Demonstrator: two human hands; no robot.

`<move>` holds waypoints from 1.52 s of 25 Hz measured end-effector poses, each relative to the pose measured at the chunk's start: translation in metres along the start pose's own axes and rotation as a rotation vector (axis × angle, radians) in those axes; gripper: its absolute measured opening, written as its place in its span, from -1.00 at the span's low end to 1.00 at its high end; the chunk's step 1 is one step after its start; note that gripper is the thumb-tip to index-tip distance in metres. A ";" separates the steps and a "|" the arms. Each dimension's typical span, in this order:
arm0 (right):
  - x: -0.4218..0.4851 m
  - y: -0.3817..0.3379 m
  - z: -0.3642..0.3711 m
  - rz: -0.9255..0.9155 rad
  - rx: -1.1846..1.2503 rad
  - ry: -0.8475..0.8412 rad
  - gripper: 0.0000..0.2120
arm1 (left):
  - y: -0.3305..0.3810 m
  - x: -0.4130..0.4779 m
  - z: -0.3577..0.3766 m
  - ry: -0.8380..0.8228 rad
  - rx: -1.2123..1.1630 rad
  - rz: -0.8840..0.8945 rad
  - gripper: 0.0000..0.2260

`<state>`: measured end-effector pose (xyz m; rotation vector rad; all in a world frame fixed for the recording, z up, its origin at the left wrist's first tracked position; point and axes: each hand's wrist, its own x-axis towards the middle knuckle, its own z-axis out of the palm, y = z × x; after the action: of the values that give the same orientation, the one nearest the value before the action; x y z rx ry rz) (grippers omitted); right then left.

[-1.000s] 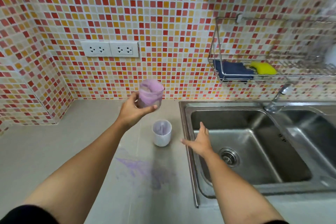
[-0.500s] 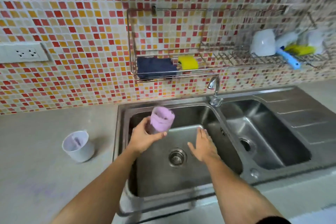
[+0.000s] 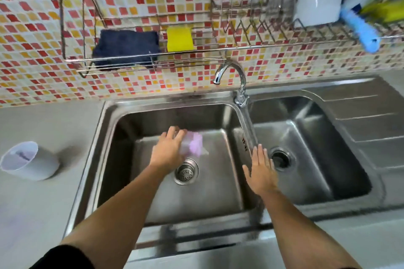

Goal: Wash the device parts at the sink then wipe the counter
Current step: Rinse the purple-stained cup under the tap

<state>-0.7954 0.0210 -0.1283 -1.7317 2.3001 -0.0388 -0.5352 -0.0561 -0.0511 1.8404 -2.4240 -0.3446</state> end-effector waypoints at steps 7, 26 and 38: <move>0.004 0.005 0.014 -0.029 0.096 0.073 -0.38 | 0.014 0.036 -0.004 0.094 0.415 0.332 -0.37; 0.112 -0.011 -0.086 -0.056 0.418 0.061 -0.25 | 0.017 0.033 0.048 -0.113 -1.354 -0.287 -0.37; 0.130 -0.023 -0.055 -0.395 0.015 -0.054 -0.33 | 0.004 0.040 0.024 -0.075 -1.439 -0.325 -0.34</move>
<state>-0.8193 -0.1159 -0.0956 -2.1217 1.8826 -0.0824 -0.5543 -0.0900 -0.0768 1.3576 -1.0811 -1.6045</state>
